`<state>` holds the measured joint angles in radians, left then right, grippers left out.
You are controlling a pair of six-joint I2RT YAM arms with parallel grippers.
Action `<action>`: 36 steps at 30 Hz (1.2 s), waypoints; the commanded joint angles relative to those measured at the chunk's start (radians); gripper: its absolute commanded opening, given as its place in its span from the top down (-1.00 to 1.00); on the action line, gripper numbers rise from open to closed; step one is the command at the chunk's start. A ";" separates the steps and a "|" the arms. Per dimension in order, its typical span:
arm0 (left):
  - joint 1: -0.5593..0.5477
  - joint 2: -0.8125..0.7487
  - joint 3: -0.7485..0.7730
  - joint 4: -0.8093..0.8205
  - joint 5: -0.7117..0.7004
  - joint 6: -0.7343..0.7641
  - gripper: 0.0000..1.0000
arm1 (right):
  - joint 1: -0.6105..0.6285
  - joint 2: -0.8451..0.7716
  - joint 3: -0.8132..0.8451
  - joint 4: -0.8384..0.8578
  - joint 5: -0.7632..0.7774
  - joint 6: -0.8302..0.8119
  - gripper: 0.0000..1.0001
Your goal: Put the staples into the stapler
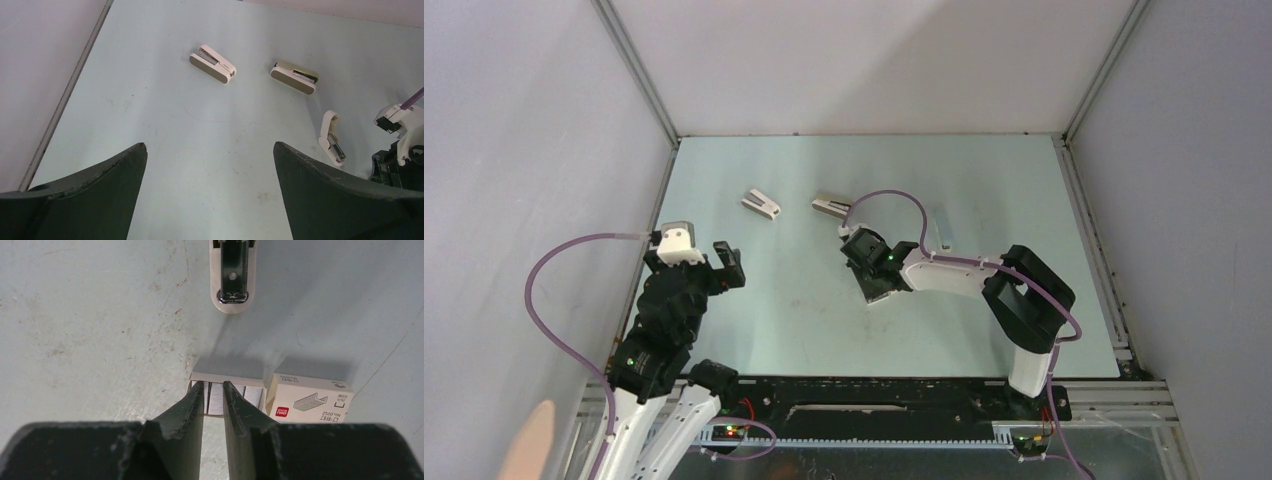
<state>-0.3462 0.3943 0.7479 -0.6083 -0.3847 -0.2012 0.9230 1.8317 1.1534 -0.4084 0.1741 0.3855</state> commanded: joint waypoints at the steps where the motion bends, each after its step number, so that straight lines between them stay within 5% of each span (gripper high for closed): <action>1: 0.010 0.009 -0.005 0.029 0.010 0.006 -0.99 | -0.015 -0.022 -0.026 -0.026 0.046 0.002 0.55; 18: 0.012 0.015 -0.005 0.032 0.016 0.006 -0.99 | -0.054 -0.016 -0.060 0.011 -0.126 0.023 0.49; 36: 0.014 0.017 -0.005 0.032 0.021 0.008 -0.97 | -0.039 -0.045 -0.060 -0.081 -0.112 0.001 0.47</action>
<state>-0.3431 0.4015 0.7479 -0.6079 -0.3794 -0.2012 0.8703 1.7943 1.1076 -0.4240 0.0834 0.3927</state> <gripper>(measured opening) 0.985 0.260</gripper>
